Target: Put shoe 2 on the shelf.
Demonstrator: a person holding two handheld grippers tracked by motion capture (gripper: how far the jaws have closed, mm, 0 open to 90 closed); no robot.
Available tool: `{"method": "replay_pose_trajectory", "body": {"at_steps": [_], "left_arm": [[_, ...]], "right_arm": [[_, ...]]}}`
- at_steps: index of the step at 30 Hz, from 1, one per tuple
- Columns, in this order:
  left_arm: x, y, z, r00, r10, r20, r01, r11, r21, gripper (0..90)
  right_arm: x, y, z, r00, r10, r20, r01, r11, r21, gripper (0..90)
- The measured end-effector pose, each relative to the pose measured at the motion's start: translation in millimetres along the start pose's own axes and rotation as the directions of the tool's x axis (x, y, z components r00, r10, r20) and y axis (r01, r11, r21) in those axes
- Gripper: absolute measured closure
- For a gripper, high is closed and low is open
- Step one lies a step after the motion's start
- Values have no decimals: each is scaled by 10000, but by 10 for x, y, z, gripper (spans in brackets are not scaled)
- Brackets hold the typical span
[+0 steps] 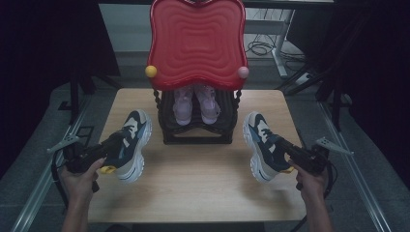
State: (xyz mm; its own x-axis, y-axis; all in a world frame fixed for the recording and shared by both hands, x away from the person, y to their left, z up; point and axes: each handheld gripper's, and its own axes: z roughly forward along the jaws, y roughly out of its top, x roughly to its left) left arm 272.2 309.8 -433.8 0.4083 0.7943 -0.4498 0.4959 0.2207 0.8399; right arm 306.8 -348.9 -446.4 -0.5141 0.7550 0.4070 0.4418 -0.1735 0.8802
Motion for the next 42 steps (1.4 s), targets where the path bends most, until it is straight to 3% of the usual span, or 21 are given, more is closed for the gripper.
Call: {"method": "replay_pose_trajectory", "body": {"at_steps": [5, 22, 42], "left_arm": [[63, 35, -9, 9999, -67, -150, 66, 9999, -110, 720], [119, 108, -7, 9997, -257, -15, 256, 9986, -465, 723], [188, 268, -13, 9990, -454, 12, 453, 9958, -797, 727]], "right_arm": [[2, 34, 20, 10000, 40, -8, -40, 10000, -76, 775], [-52, 91, 131, 9993, 369, 73, -366, 9988, -340, 776], [11, 326, 169, 9998, 198, 54, -193, 9969, -759, 777]]}}
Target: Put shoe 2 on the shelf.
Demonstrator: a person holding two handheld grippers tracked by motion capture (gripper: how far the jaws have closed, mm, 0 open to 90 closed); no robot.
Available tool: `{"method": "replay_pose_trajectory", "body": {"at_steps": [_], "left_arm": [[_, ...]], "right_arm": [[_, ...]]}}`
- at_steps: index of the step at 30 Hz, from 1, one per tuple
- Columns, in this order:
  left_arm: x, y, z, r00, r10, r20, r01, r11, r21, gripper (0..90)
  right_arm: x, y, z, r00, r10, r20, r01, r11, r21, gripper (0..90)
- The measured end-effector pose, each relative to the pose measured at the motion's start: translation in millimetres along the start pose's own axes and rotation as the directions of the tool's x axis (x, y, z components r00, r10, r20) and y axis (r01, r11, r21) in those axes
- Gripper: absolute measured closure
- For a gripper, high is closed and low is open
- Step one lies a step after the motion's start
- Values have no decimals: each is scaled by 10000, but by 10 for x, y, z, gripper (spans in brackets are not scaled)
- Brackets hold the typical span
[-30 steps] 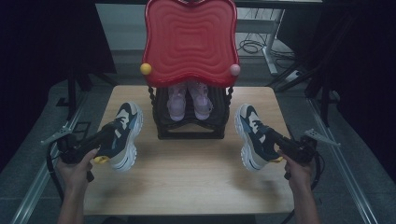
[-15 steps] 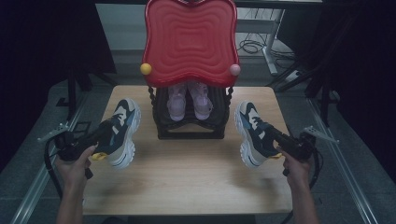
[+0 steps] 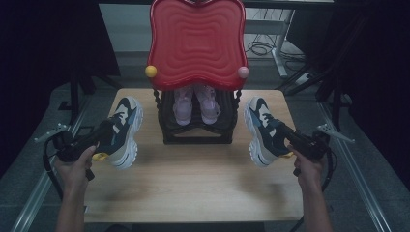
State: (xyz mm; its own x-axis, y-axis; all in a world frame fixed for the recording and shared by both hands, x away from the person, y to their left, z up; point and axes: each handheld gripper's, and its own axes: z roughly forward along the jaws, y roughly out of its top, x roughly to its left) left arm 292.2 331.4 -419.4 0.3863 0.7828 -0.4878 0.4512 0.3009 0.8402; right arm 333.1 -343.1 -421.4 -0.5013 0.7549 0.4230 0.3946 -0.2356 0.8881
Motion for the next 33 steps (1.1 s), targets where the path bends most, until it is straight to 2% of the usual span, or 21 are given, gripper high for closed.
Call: {"method": "replay_pose_trajectory", "body": {"at_steps": [12, 17, 29, 33], "left_arm": [[-14, 112, 22, 9999, -81, 115, 84, 9996, -281, 729], [-46, 196, 23, 9999, -22, 159, 29, 9990, -455, 730], [-106, 347, 68, 9995, 121, 285, -106, 9986, -521, 731], [-139, 372, 103, 9995, 282, 109, -276, 9983, -512, 732]], "right_arm": [[30, 163, 4, 9998, -192, -100, 186, 9980, -598, 777], [83, 251, 42, 9995, -300, -16, 298, 9978, -586, 777], [119, 447, 64, 9997, -240, -91, 229, 9943, -1046, 778], [137, 494, 85, 9996, -270, -119, 256, 9938, -1082, 777]]}}
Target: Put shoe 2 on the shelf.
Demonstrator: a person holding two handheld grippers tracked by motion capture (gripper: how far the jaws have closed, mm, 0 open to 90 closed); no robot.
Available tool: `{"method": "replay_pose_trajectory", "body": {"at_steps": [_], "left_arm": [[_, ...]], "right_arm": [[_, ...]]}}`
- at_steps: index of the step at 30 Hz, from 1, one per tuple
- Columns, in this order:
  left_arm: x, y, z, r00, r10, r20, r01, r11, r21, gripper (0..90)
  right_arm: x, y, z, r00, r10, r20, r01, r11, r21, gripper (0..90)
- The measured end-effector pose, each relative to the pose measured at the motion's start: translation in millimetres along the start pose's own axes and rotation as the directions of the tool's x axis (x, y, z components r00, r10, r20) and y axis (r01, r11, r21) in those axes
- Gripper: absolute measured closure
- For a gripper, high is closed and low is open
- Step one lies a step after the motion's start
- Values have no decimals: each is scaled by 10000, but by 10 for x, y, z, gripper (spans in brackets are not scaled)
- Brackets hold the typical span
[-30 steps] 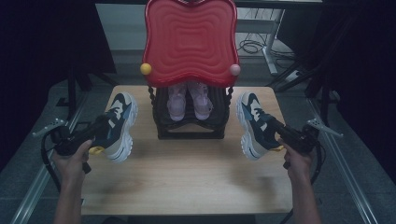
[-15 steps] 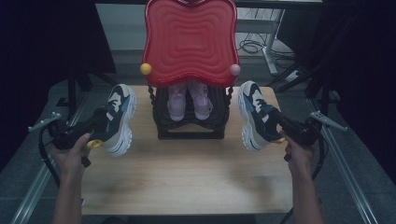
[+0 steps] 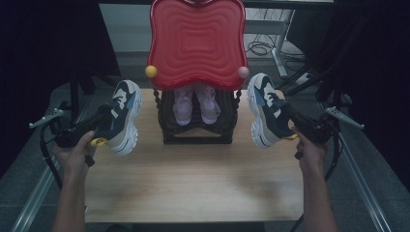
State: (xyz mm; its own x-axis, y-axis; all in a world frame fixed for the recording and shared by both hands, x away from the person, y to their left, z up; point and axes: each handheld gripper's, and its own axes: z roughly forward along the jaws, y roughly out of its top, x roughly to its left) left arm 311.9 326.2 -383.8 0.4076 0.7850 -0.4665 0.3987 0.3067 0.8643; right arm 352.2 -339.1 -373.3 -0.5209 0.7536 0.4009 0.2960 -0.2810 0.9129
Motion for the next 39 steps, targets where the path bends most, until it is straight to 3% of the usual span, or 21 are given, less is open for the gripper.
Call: {"method": "replay_pose_trajectory", "body": {"at_steps": [10, 23, 39], "left_arm": [[-50, 98, 86, 10000, 7, 68, -6, 10000, -95, 733], [-113, 284, 138, 9995, 320, 41, -318, 9990, -323, 733], [-169, 487, 196, 9994, 251, 233, -233, 9971, -726, 733]], "right_arm": [[32, 111, 72, 10000, 53, -73, -55, 9997, -257, 777], [84, 232, 98, 9996, 76, -276, -93, 9981, -617, 777], [176, 411, 138, 9997, -107, -236, 82, 9943, -1066, 777]]}}
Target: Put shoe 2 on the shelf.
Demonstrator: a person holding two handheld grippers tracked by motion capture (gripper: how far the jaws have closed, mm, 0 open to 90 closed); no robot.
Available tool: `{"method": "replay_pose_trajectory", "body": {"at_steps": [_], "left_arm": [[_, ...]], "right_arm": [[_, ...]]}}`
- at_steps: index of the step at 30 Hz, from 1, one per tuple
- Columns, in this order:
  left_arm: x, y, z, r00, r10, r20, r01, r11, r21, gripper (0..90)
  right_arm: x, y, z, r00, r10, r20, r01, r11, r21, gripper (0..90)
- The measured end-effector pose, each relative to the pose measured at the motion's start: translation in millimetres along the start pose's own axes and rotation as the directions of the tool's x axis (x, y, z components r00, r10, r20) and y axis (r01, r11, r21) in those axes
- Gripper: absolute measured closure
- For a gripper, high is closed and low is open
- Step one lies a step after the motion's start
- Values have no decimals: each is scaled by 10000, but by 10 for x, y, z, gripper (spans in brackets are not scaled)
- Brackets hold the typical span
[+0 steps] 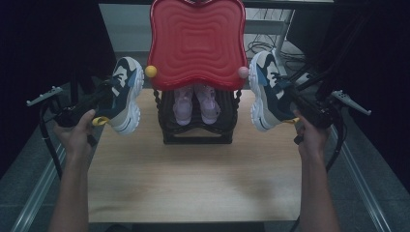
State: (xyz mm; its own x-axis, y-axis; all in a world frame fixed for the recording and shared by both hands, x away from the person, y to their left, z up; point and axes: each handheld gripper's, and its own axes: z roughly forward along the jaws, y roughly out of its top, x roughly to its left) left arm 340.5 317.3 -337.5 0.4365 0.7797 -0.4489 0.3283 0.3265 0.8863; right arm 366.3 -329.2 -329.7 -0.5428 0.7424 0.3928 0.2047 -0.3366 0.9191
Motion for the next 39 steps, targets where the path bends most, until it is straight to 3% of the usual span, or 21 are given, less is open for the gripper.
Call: {"method": "replay_pose_trajectory", "body": {"at_steps": [8, 17, 26, 39], "left_arm": [[-47, 129, 35, 9997, 258, 43, -258, 9996, -150, 734], [-93, 259, 47, 9994, 281, 215, -272, 9988, -402, 734], [-128, 440, 33, 9985, 383, 383, -356, 9971, -677, 735], [-251, 656, 71, 9970, 400, 656, -339, 9952, -916, 736]], "right_arm": [[-6, 104, 14, 9999, -110, 66, 111, 9998, -163, 777], [-28, 217, 18, 9997, -124, 210, 130, 9994, -310, 777], [28, 354, 64, 9999, -135, -9, 135, 9987, -492, 777], [116, 523, 141, 9992, 193, -348, -216, 9975, -666, 777]]}}
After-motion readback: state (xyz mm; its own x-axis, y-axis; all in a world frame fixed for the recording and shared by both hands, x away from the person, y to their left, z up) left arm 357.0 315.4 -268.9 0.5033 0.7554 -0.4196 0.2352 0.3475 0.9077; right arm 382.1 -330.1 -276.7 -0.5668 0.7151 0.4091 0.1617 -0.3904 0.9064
